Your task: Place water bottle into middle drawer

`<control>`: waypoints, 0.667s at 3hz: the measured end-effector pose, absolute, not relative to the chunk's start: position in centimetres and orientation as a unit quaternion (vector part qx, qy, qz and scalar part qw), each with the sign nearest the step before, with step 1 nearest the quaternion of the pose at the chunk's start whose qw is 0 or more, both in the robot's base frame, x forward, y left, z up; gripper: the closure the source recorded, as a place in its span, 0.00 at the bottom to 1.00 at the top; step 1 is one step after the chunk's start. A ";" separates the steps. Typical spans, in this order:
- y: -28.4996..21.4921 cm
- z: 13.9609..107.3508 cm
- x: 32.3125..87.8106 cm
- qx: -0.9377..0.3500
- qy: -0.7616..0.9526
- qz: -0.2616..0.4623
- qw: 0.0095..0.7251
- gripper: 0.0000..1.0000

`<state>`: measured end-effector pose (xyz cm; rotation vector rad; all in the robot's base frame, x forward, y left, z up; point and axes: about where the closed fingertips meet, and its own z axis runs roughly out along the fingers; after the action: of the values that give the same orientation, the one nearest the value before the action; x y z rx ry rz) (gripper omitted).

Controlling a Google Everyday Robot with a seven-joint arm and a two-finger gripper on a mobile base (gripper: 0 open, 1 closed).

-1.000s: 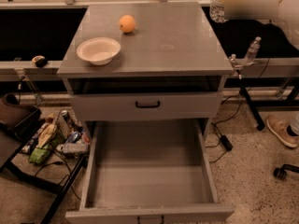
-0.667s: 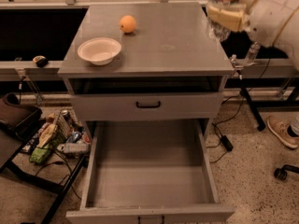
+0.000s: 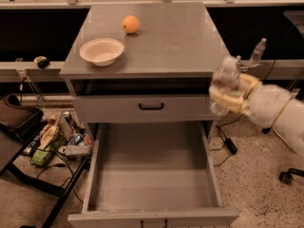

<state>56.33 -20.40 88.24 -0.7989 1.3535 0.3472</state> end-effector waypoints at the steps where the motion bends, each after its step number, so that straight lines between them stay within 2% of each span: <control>1: -20.1 79.5 57.3 -0.338 0.628 0.184 0.676 1.00; 2: -20.6 73.8 60.0 -0.304 0.630 0.201 0.686 1.00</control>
Offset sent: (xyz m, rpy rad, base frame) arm 0.0743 -0.0179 -0.2242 0.2273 0.1098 -0.0612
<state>60.04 -20.57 73.82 -0.6807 1.4101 0.4512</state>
